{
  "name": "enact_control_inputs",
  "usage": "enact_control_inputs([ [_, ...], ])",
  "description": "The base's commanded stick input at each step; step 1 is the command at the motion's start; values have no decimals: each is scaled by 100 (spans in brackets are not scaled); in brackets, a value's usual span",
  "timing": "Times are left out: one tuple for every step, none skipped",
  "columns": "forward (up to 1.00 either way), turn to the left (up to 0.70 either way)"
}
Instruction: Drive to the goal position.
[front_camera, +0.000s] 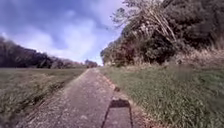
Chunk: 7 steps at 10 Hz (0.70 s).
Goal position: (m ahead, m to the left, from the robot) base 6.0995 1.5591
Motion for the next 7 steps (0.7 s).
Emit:
enact_control_inputs([
  [9,0],
  [9,0],
  [70,0],
  [70,0],
  [70,0],
  [70,0],
  [70,0],
])
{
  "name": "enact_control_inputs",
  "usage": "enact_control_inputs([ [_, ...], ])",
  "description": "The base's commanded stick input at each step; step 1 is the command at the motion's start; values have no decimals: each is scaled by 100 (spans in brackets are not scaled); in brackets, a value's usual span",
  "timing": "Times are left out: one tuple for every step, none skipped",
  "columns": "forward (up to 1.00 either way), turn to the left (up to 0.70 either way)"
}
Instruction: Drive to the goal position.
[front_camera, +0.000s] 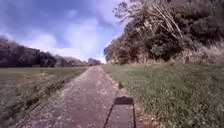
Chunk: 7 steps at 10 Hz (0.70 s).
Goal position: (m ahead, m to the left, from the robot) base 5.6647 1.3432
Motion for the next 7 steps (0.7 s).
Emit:
enact_control_inputs([
  [70,0],
  [70,0],
  [70,0],
  [70,0],
  [70,0],
  [70,8],
  [70,12],
])
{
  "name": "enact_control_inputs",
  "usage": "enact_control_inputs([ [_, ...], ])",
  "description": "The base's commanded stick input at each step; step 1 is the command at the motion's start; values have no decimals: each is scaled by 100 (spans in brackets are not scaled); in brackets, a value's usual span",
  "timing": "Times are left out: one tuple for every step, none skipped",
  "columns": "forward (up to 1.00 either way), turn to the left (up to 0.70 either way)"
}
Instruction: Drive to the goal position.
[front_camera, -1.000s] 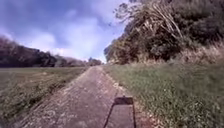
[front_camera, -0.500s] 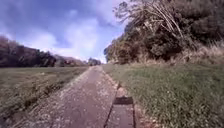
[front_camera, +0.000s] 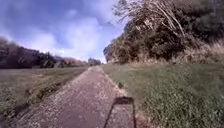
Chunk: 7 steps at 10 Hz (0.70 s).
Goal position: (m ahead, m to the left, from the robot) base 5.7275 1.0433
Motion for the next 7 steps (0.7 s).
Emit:
enact_control_inputs([
  [70,14],
  [70,14],
  [6,23],
  [6,24],
  [6,23],
  [6,23],
  [6,23],
])
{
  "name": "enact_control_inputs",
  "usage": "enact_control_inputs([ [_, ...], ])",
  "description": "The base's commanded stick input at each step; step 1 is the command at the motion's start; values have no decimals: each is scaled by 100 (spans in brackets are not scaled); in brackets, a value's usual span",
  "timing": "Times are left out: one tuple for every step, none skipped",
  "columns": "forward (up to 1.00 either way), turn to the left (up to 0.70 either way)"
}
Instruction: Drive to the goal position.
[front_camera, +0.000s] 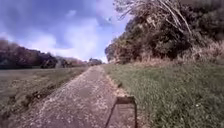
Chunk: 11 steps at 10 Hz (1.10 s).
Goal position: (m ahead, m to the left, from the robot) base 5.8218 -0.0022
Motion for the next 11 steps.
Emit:
enact_control_inputs([
  [6,23],
  [6,23],
  [6,25],
  [6,25],
  [6,18],
  [6,7],
  [6,0],
  [6,0],
  [13,0],
  [39,0],
  [65,0],
])
